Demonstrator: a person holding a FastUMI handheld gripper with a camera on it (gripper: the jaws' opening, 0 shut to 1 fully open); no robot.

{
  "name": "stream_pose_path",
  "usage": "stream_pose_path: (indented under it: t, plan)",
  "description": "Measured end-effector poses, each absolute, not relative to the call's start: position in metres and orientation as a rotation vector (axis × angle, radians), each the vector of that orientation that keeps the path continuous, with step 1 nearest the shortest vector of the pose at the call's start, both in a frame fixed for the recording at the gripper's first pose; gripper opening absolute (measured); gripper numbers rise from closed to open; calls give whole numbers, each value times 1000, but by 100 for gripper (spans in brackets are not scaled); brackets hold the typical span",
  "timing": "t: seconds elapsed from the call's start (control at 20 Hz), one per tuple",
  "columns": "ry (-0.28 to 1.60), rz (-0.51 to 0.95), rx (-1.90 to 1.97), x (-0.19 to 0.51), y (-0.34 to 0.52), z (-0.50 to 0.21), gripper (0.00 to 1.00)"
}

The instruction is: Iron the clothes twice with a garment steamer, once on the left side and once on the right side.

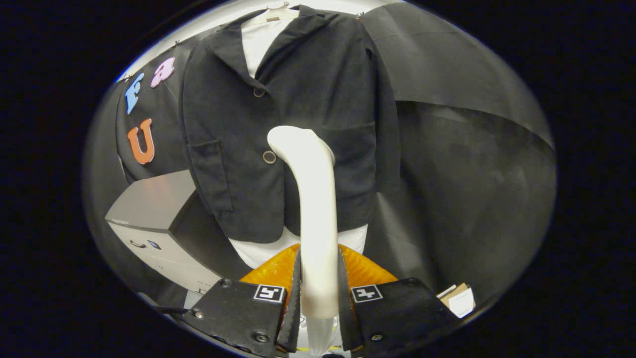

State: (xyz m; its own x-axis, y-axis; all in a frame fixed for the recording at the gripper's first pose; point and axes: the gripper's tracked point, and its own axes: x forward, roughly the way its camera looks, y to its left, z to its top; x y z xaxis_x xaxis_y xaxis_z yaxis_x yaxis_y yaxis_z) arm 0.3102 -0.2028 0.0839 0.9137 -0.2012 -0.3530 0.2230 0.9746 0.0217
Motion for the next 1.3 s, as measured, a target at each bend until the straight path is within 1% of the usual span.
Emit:
stream_pose_path:
  t: [0.2, 0.8, 1.3]
  plan:
    - [386, -224, 76, 319, -207, 71, 36]
    - [461, -219, 98, 318, -209, 24, 36]
    - [467, -156, 174, 317, -211, 9, 36]
